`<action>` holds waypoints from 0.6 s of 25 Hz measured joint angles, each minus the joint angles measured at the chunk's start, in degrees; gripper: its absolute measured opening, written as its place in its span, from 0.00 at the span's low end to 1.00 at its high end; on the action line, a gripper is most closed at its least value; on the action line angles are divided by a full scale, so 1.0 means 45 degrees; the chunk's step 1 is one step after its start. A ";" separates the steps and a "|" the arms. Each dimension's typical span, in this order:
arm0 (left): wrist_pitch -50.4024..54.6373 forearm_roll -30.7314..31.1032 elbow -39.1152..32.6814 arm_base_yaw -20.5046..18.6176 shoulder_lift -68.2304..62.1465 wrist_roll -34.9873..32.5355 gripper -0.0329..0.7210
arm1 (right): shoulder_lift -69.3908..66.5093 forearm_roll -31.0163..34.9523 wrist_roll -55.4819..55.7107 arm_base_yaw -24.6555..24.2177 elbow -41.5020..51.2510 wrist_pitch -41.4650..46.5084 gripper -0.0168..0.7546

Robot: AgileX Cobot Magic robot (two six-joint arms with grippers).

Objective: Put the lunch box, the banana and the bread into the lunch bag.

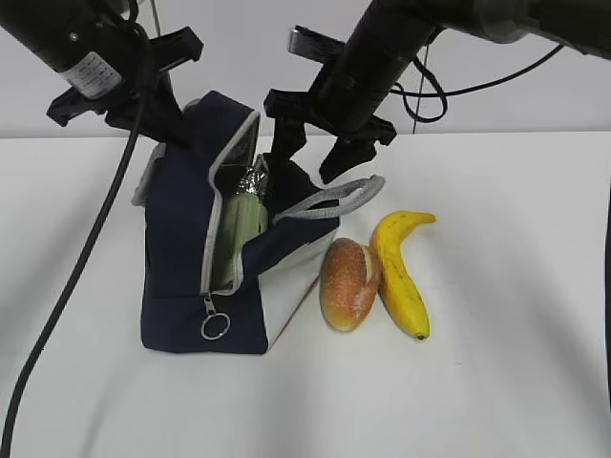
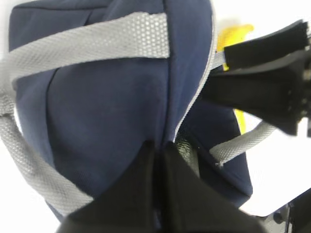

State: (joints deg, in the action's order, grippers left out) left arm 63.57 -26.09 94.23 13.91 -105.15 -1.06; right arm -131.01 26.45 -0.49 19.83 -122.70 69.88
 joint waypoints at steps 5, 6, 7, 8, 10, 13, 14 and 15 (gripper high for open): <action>0.0145 0.0745 0.0000 0.0000 0.0000 0.0000 0.04 | 0.0846 -0.2300 0.0559 -0.0141 -0.0028 0.0112 0.77; 0.0192 0.0904 0.0000 0.0000 0.0000 0.0000 0.04 | 0.1058 -0.2672 0.0697 -0.0200 -0.0028 0.0135 0.77; 0.0225 0.1105 0.0000 0.0000 0.0000 0.0000 0.04 | 0.1356 -0.3065 0.0798 -0.0230 -0.0028 0.0156 0.77; 0.0261 0.1320 0.0000 0.0000 0.0000 0.0000 0.04 | 0.1571 -0.3354 0.0889 -0.0272 -0.0028 0.0165 0.77; 0.0379 0.1721 0.0000 0.0000 0.0000 0.0000 0.04 | 0.2053 -0.3974 0.1011 -0.0327 -0.0028 0.0219 0.77; 0.0653 0.2333 0.0000 0.0000 0.0000 0.0000 0.04 | 0.2720 -0.4624 0.1141 -0.0350 0.0140 0.0244 0.77; 0.0732 0.2552 0.0000 0.0000 0.0000 0.0000 0.04 | 0.2957 -0.4871 0.1170 -0.0350 0.0300 0.0266 0.77; 0.0805 0.2737 0.0000 0.0000 0.0000 0.0000 0.04 | 0.3152 -0.5109 0.1192 -0.0350 0.0480 0.0274 0.77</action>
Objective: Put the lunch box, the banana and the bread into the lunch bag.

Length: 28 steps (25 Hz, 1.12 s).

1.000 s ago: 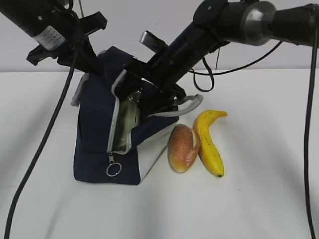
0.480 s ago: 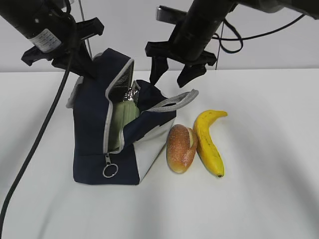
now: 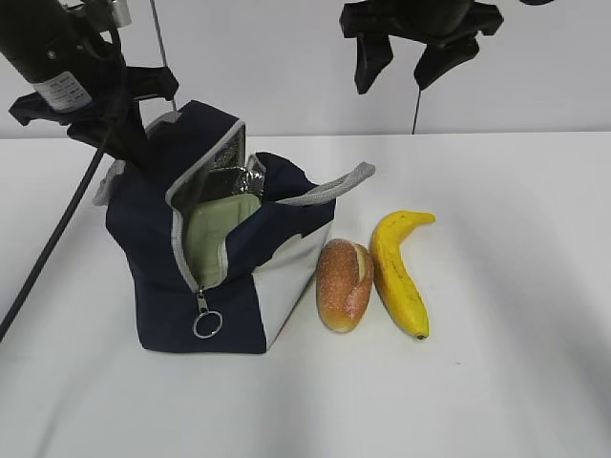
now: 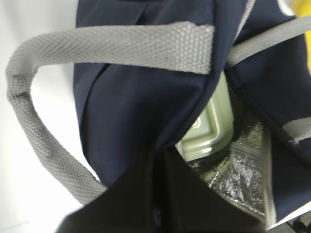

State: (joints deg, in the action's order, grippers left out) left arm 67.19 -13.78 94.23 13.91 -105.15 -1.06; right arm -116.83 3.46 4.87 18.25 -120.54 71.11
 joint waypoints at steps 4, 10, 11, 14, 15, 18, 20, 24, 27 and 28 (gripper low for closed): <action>0.0140 0.0239 0.0000 0.0000 0.0000 0.0000 0.04 | 0.0851 -0.1478 0.0379 0.0000 0.1344 0.0021 0.77; 0.0456 0.0327 0.0000 0.0000 0.0000 0.0000 0.04 | 0.1831 -0.2565 0.0924 -0.0028 0.3909 0.0021 0.77; 0.0481 0.0327 0.0000 0.0000 0.0000 0.0000 0.04 | 0.2022 -0.2565 0.0940 -0.0028 0.4431 0.0021 0.77; 0.0510 0.0356 0.0000 0.0000 0.0000 0.0000 0.04 | 0.2587 -0.2576 0.1031 -0.0028 0.6056 -0.0412 0.77; 0.0525 0.0356 0.0000 0.0000 0.0000 0.0000 0.04 | 0.2776 -0.2576 0.1050 -0.0028 0.6517 -0.0757 0.77; 0.0536 0.0358 0.0000 0.0000 0.0000 0.0000 0.04 | 0.3142 -0.2290 0.1079 -0.0028 0.8053 -0.1756 0.77; 0.0540 0.0358 0.0000 0.0000 0.0000 0.0000 0.04 | 0.3196 -0.2077 0.1101 -0.0028 0.8717 -0.2251 0.77; 0.0551 0.0358 0.0000 0.0000 0.0000 -0.0003 0.04 | 0.3114 -0.1763 0.1127 -0.0028 0.9520 -0.3050 0.77; 0.0551 0.0333 0.0000 0.0000 0.0000 -0.0003 0.04 | 0.2851 -0.1670 0.1149 -0.0028 0.9548 -0.3711 0.77; 0.0551 0.0312 0.0000 0.0000 0.0000 -0.0003 0.04 | 0.2733 -0.1572 0.1149 -0.0028 0.9548 -0.3911 0.77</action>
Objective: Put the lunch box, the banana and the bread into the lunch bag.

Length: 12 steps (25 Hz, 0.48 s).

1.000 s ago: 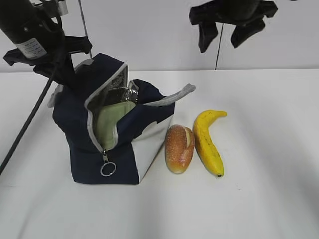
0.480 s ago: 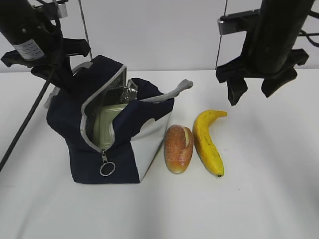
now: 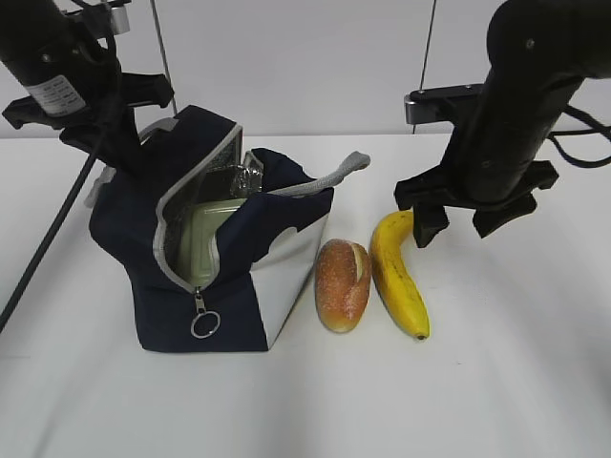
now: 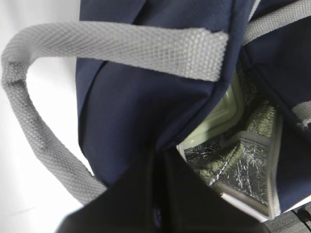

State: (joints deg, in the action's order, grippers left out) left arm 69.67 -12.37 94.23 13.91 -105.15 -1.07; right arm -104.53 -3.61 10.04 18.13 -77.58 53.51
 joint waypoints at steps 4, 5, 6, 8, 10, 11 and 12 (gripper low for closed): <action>0.0000 -0.0028 0.0000 0.0000 0.0000 0.0000 0.04 | -0.0604 0.1129 0.0000 0.0000 0.0000 -0.0681 0.77; 0.0000 -0.0044 0.0000 0.0000 0.0000 0.0000 0.04 | -0.0782 0.1456 -0.0025 0.0000 0.0000 -0.0774 0.77; 0.0000 -0.0054 0.0000 0.0000 0.0000 0.0000 0.04 | -0.0973 0.1699 -0.0113 0.0000 -0.0055 -0.0801 0.77; 0.0000 -0.0067 0.0000 0.0000 0.0000 0.0000 0.04 | -0.1309 0.1945 -0.0158 0.0000 -0.0215 -0.0855 0.77; 0.0000 -0.0097 0.0000 0.0000 0.0000 0.0000 0.04 | -0.1672 0.2094 -0.0165 0.0000 -0.0441 -0.0887 0.77; 0.0000 -0.0108 0.0000 0.0000 0.0000 0.0000 0.04 | -0.1785 0.2187 -0.0187 0.0000 -0.0589 -0.0912 0.77; 0.0000 -0.0126 0.0000 0.0000 0.0000 0.0000 0.04 | -0.1948 0.2343 -0.0187 0.0000 -0.0762 -0.0912 0.77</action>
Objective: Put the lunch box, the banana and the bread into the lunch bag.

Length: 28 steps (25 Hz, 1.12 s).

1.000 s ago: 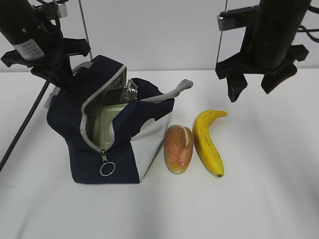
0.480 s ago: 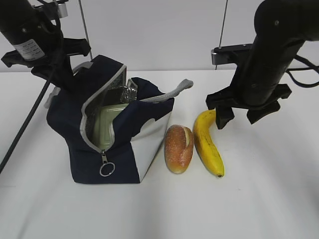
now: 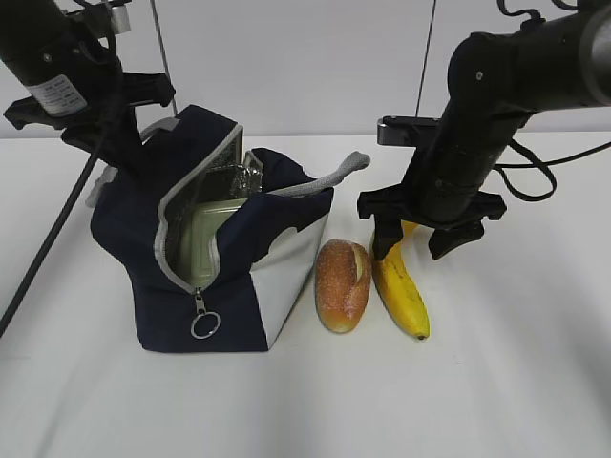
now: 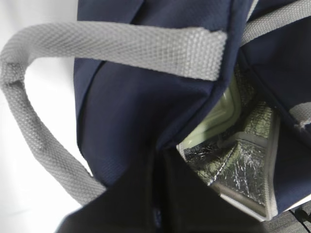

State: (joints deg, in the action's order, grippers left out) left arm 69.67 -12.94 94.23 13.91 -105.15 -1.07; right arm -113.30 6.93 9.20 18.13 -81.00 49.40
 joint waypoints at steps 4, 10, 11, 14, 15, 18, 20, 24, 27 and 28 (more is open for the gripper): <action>0.0000 -0.0026 0.0000 0.0000 0.0000 0.0000 0.04 | -0.0627 0.0432 0.0000 0.0000 -0.0859 -0.0049 0.70; -0.0011 -0.0263 0.0000 0.0000 0.0000 0.0000 0.04 | -0.1501 0.0601 0.0000 0.0000 -0.1909 -0.0078 0.60; -0.0024 -0.0358 0.0000 0.0000 0.0000 0.0000 0.04 | -0.1680 0.0622 0.0000 0.0000 -0.2070 -0.0078 0.59; -0.0024 -0.0558 0.0000 0.0000 0.0000 0.0000 0.04 | -0.1935 0.0627 0.0000 0.0000 -0.2246 -0.0078 0.58; -0.0024 -0.0568 0.0000 0.0000 0.0000 0.0000 0.04 | -0.1969 0.0627 0.0000 -0.0027 -0.2300 -0.0078 0.58; -0.0024 -0.0594 0.0000 0.0000 0.0000 0.0000 0.04 | -0.2157 0.0627 0.0000 -0.0075 -0.2401 -0.0053 0.58; -0.0024 -0.0606 0.0000 0.0000 0.0000 0.0000 0.04 | -0.2269 0.0627 0.0000 -0.0075 -0.2537 0.0052 0.57; -0.0033 -0.0606 0.0000 0.0000 0.0000 0.0000 0.04 | -0.2344 0.0603 0.0000 -0.0092 -0.2611 0.0119 0.57; -0.0033 -0.0606 0.0000 0.0000 0.0000 0.0000 0.04 | -0.2372 0.0500 0.0000 -0.0092 -0.2611 0.0141 0.57; -0.0033 -0.0606 0.0000 0.0000 0.0000 0.0000 0.04 | -0.2372 0.0449 0.0000 -0.0092 -0.2611 0.0166 0.57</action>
State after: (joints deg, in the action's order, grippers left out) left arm 69.52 -15.67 94.23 13.91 -105.15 -1.07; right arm -123.97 8.96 9.20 17.71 -92.75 50.15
